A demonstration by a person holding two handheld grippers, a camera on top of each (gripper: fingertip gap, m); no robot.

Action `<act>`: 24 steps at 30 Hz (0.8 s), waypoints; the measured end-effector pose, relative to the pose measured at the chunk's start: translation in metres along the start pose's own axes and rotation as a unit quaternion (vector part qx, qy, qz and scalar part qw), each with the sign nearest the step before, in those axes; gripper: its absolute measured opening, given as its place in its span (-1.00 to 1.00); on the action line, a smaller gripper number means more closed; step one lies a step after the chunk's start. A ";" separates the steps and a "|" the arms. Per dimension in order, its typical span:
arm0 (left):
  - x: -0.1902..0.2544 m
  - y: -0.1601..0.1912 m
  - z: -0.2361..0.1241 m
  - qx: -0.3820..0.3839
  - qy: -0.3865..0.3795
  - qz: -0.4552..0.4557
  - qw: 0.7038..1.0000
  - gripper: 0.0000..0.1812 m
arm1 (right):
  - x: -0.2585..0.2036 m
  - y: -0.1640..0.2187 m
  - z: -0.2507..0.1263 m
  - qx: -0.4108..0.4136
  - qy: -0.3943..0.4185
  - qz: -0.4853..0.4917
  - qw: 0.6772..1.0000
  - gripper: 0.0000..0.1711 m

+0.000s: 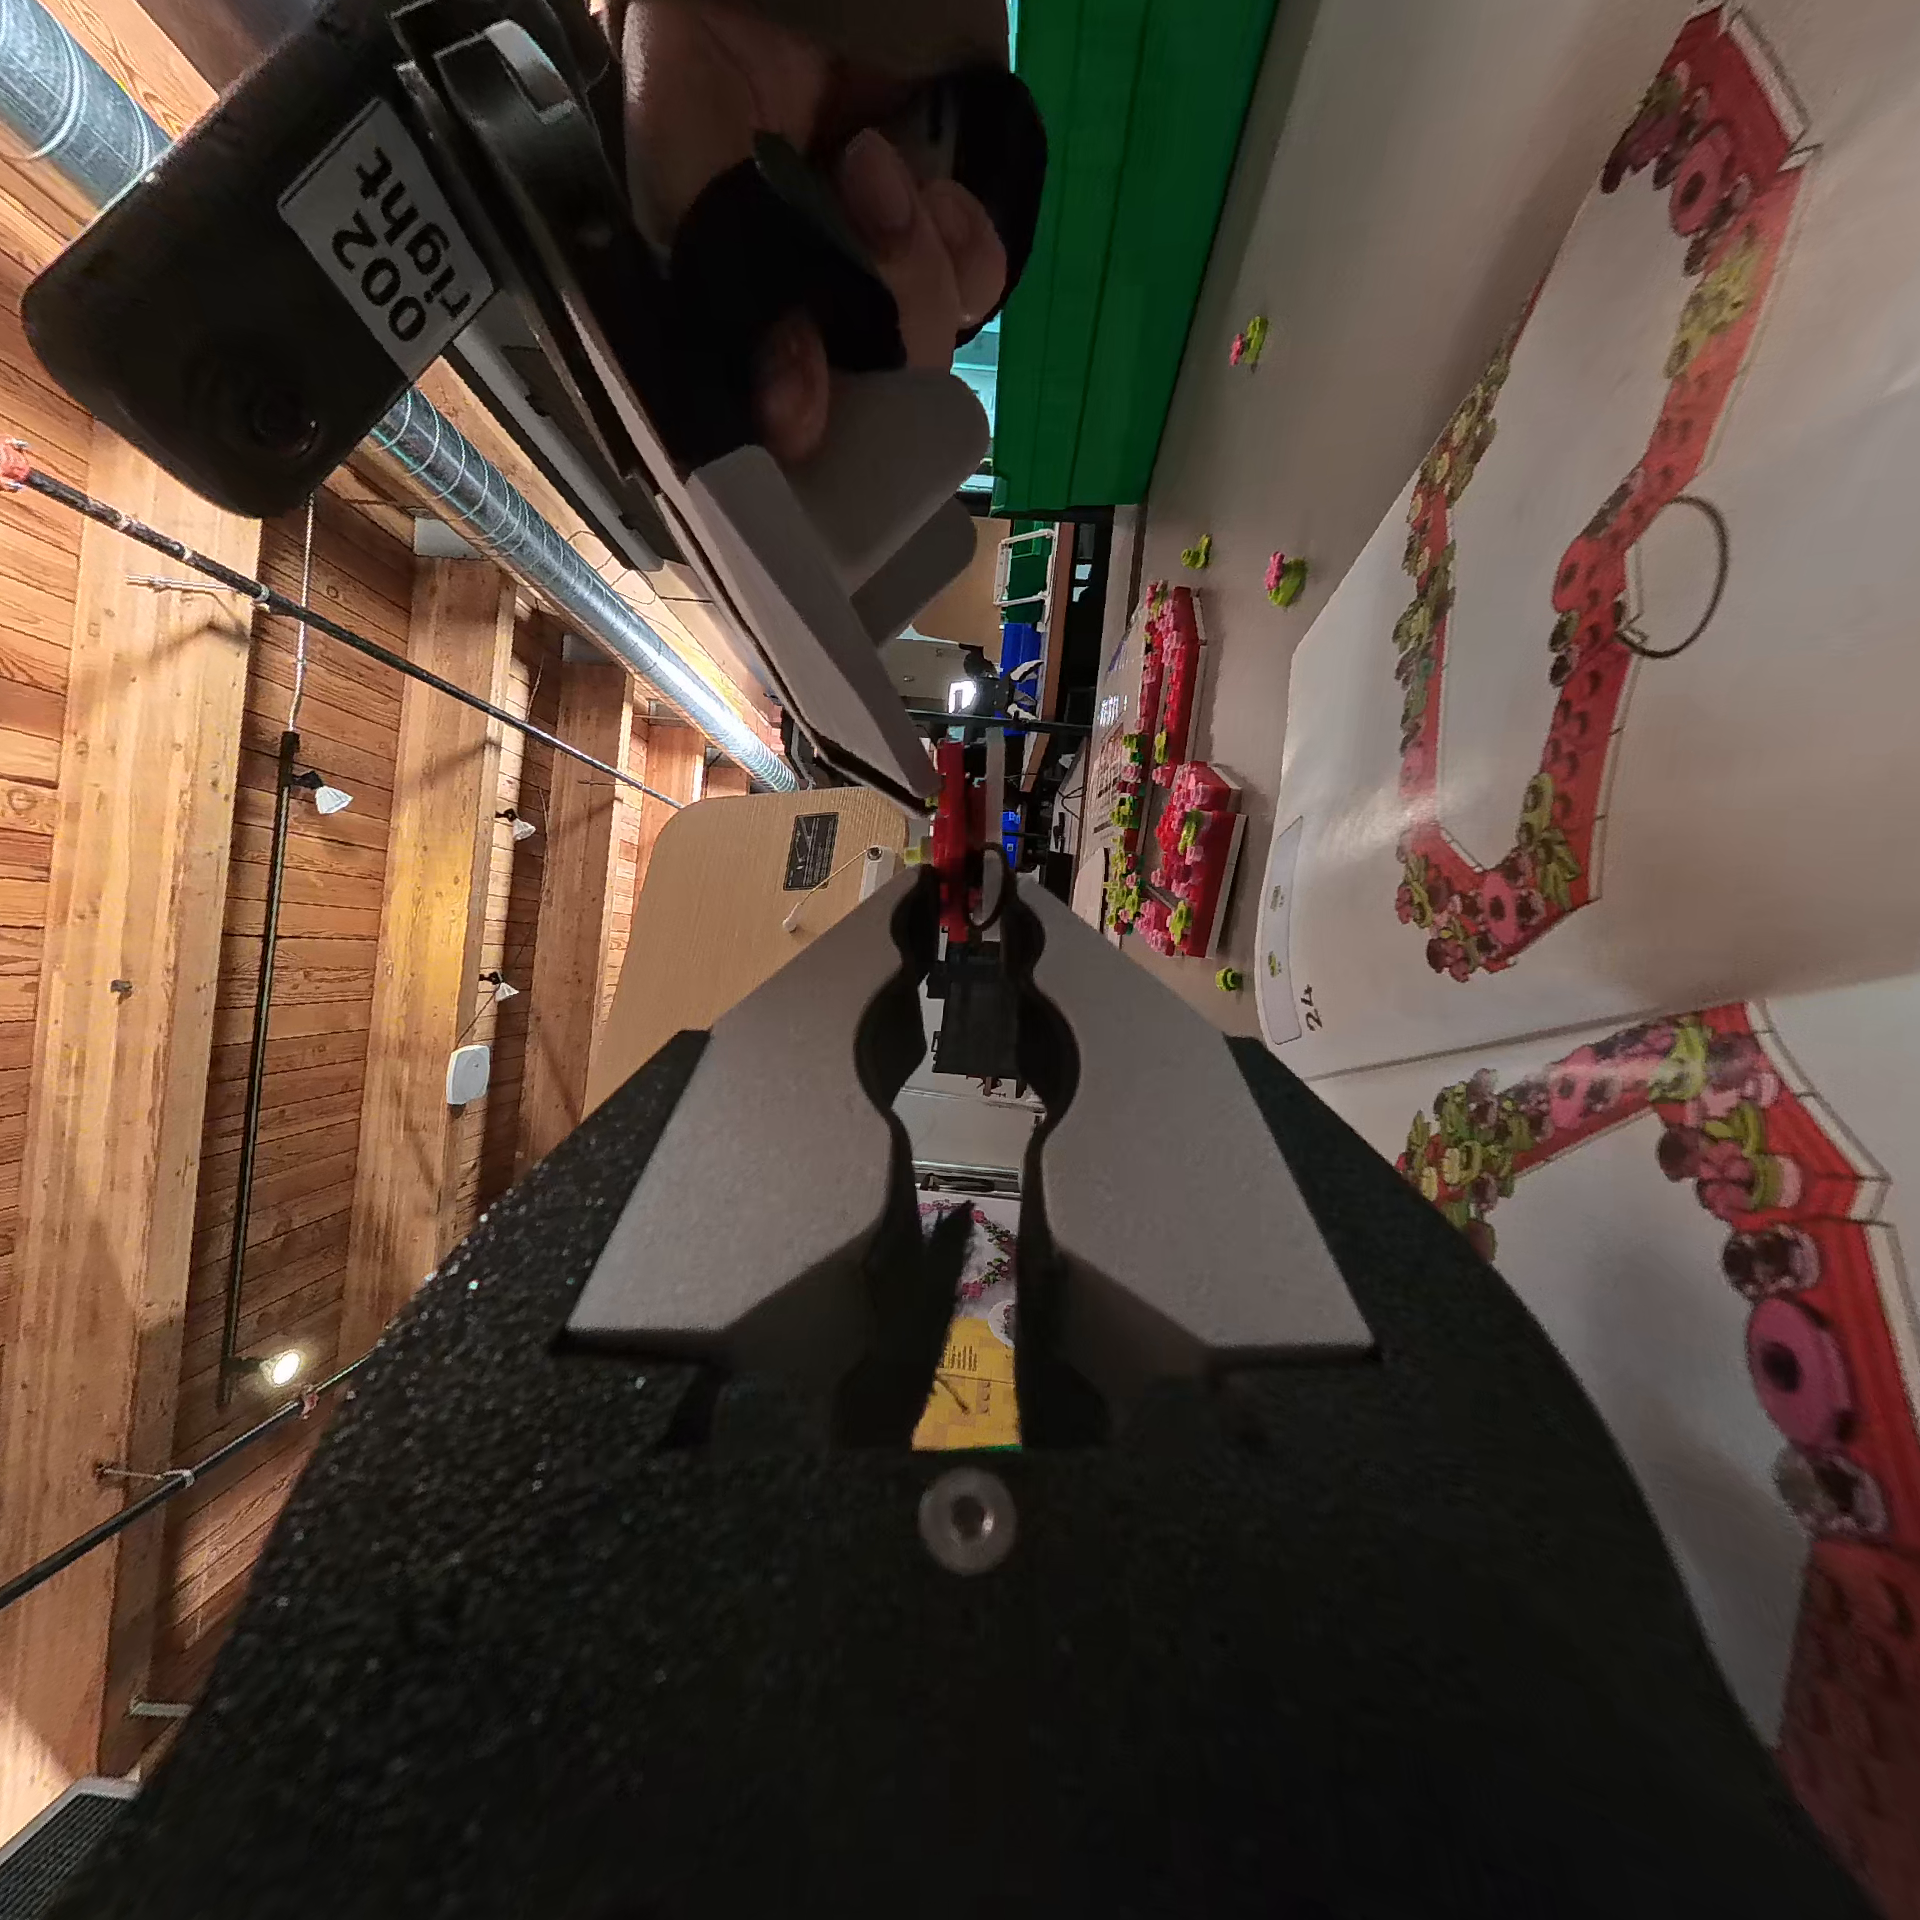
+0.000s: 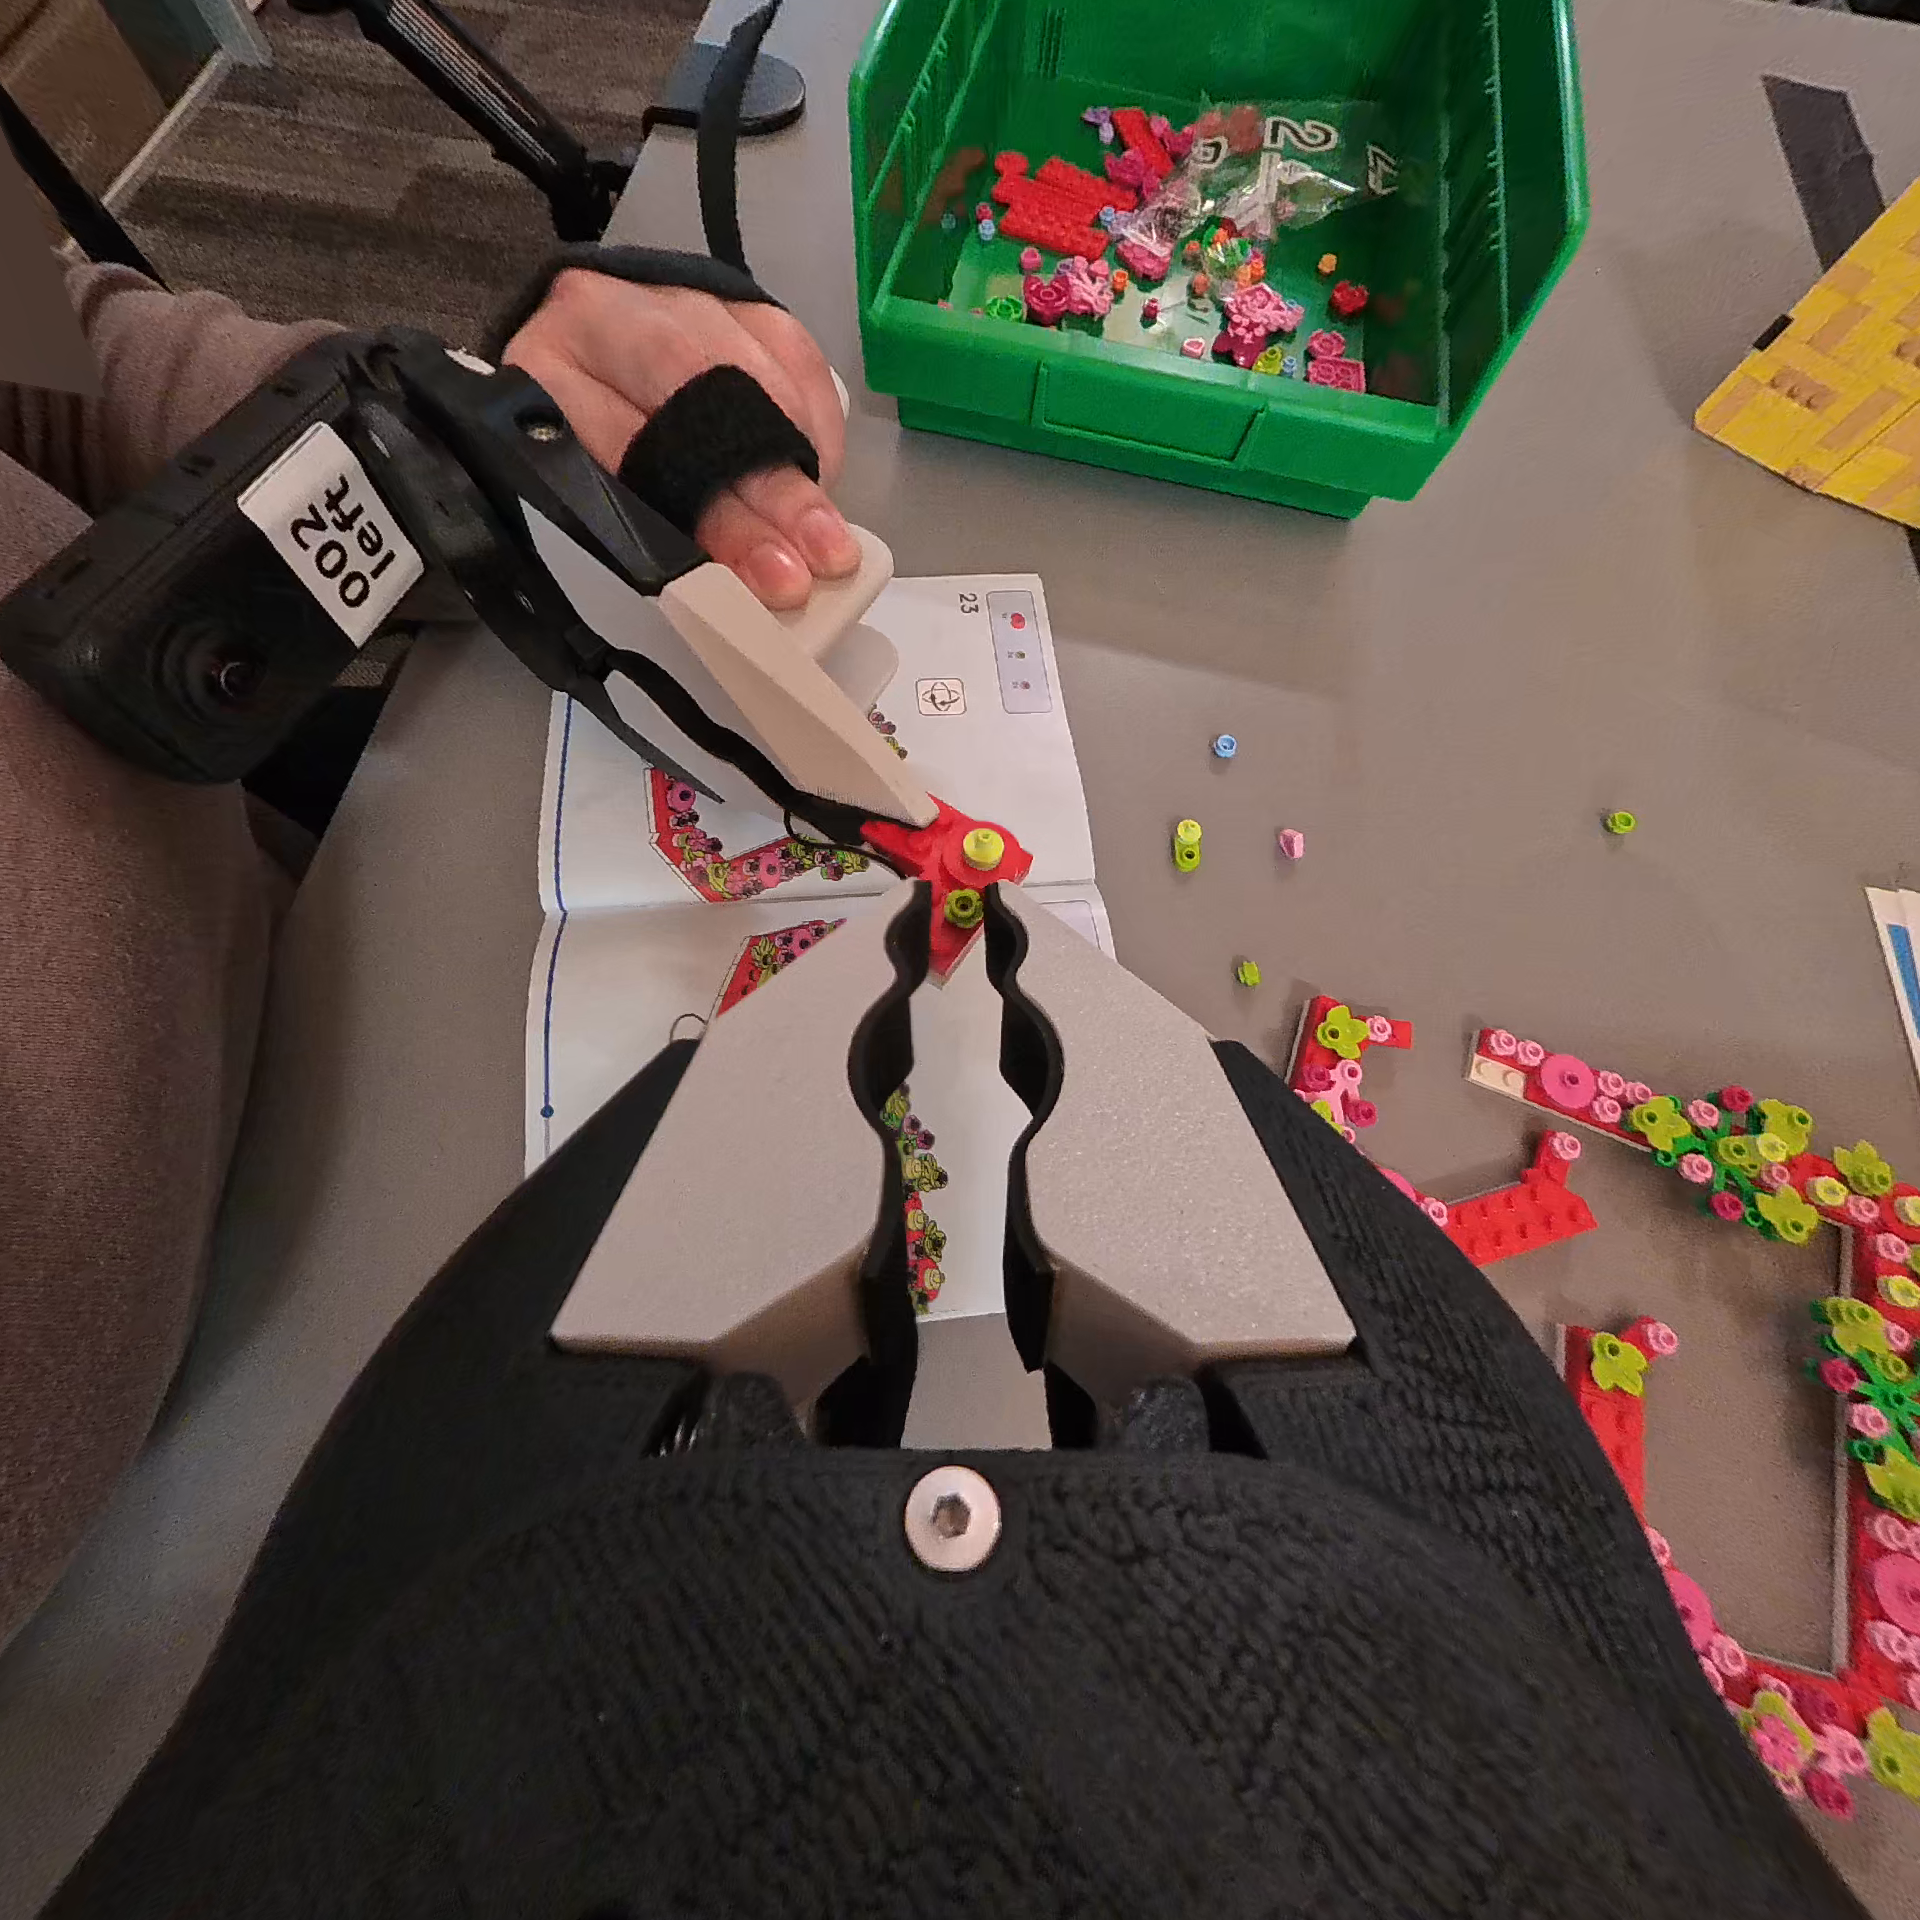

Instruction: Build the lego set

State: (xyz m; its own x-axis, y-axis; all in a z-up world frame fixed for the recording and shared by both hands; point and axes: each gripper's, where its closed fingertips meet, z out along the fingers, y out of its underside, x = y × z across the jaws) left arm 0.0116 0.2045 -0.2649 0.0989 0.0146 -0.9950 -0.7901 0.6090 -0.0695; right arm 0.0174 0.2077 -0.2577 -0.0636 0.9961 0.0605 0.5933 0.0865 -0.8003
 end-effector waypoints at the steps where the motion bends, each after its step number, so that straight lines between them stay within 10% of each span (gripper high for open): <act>1: 0.000 0.000 0.000 0.000 0.000 0.000 1.000 -0.90 | 0.000 0.000 0.000 0.000 -0.001 0.000 1.000 -0.90; 10: 0.003 0.004 0.002 -0.009 0.014 -0.022 1.000 -0.90 | -0.009 -0.010 -0.007 0.045 0.036 -0.110 0.992 -0.47; 15: 0.000 0.005 0.002 -0.007 0.016 -0.057 0.998 -0.90 | -0.002 0.014 0.002 -0.047 0.184 -0.397 0.898 -0.42; 24: 0.001 0.005 0.002 -0.007 0.017 -0.063 0.998 -0.90 | 0.004 0.008 0.003 -0.057 0.280 -0.511 0.810 -0.60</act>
State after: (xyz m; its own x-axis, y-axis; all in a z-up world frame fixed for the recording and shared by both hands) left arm 0.0095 0.2092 -0.2657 0.1778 -0.0883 -0.9801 -0.7806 0.5938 -0.1951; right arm 0.0195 0.2124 -0.2658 -0.2136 0.2505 0.9443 0.5334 0.8397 -0.1021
